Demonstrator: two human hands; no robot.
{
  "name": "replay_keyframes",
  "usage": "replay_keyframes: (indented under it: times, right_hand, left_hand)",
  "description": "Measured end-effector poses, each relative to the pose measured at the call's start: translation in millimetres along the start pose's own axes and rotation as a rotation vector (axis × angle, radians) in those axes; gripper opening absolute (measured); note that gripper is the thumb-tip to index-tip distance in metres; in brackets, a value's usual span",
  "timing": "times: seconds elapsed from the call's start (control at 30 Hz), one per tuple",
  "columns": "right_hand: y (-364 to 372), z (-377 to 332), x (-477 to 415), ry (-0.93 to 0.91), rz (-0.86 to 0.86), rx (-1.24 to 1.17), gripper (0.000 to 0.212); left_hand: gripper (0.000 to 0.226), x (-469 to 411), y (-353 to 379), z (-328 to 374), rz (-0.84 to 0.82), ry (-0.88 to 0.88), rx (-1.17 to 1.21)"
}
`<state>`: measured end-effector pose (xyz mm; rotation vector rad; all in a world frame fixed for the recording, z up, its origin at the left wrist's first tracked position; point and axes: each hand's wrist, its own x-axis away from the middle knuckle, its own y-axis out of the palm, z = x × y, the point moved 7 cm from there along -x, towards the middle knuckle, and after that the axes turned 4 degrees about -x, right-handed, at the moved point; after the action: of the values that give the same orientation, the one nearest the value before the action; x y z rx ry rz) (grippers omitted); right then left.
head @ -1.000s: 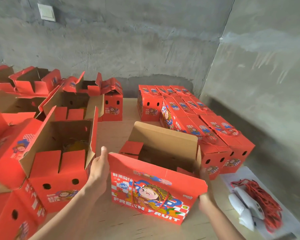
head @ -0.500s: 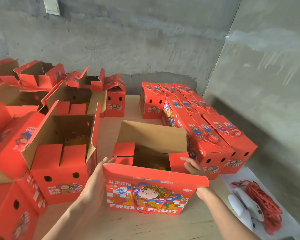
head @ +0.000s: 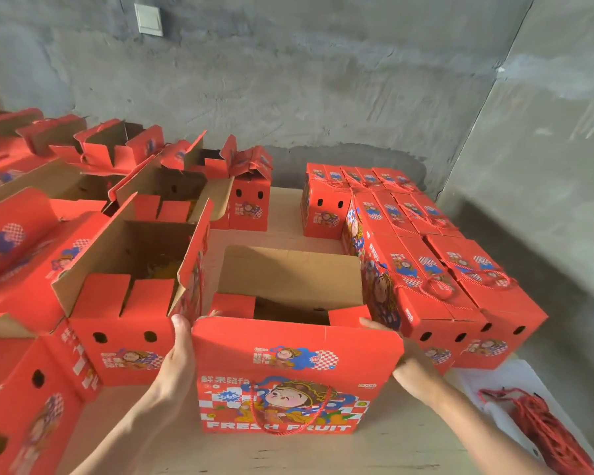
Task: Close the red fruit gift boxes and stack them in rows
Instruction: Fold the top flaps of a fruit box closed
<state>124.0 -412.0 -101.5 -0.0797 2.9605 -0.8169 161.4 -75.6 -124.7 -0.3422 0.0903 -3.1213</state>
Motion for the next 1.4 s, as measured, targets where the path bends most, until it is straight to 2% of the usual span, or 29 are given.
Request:
replay_keyframes:
  times: [0.07, 0.17, 0.27, 0.3, 0.33, 0.43, 0.47, 0.53, 0.57, 0.63, 0.73, 0.83, 0.97, 1.07, 1.3, 1.4]
  right_hand:
    - [-2.8, 4.1, 4.0, -0.003, -0.02, 0.042, 0.047]
    - [-5.1, 8.2, 6.2, 0.028, -0.037, 0.056, 0.052]
    - [-4.9, 13.5, 3.1, 0.066, -0.123, -0.031, 0.051]
    - [-5.1, 13.9, 3.1, 0.085, -0.154, -0.05, 0.058]
    - [-5.3, 12.5, 4.0, 0.081, -0.191, -0.077, 0.067]
    - [-8.7, 6.5, 3.3, 0.055, -0.252, -0.234, 0.081]
    - [-8.8, 4.7, 2.8, 0.068, -0.267, -0.28, 0.078]
    - [-6.1, 1.5, 0.5, 0.056, -0.259, -0.23, 0.054]
    - [-4.5, 0.9, -1.8, 0.031, -0.217, -0.172, 0.04]
    - [-2.9, -0.9, -7.5, -0.03, -0.049, -0.079, 0.026]
    - [-0.4, -3.9, -12.9, -0.084, 0.239, 0.093, 0.024]
    - [1.1, -8.4, -14.2, -0.131, 0.384, 0.196, 0.025]
    - [-0.3, -9.2, -14.3, -0.164, 0.402, 0.208, 0.024]
    - [-2.0, -9.1, -15.4, -0.173, 0.401, 0.205, 0.021]
    - [-5.8, -6.5, -15.4, -0.139, 0.369, 0.13, 0.004]
    - [-8.3, -3.2, -24.8, -0.08, 0.306, 0.09, 0.028]
  left_hand:
    - [0.097, -1.7, -2.3, -1.5, 0.145, 0.011, 0.003]
    - [0.076, 2.7, 3.4, 6.2, 0.265, 0.158, -0.049]
    - [0.049, 4.4, 4.3, 8.4, 0.403, 0.269, -0.208]
    - [0.039, 3.6, 3.9, 7.7, 0.439, 0.277, -0.254]
    - [0.039, 4.6, 4.4, 8.6, 0.452, 0.278, -0.275]
    - [0.038, 3.9, 5.7, 10.0, 0.426, 0.316, -0.314]
    - [0.034, 3.4, 5.6, 9.4, 0.419, 0.325, -0.314]
    - [0.028, 2.9, 4.9, 7.3, 0.433, 0.332, -0.325]
    - [0.025, 3.0, 4.4, 7.6, 0.441, 0.336, -0.322]
    - [0.022, 2.4, 4.3, 7.4, 0.436, 0.341, -0.31]
    - [0.021, -2.3, 2.5, 3.3, 0.396, 0.321, -0.229]
    - [0.02, -7.6, -0.5, -2.4, 0.349, 0.265, -0.135]
    - [0.027, -20.3, -4.4, -8.5, 0.258, 0.095, 0.007]
    - [0.016, -32.4, -8.6, -3.5, 0.272, 0.029, -0.014]
    - [0.009, -36.5, -8.8, -6.7, 0.329, 0.091, -0.056]
    - [0.014, -39.9, -7.7, -4.4, 0.318, 0.07, -0.063]
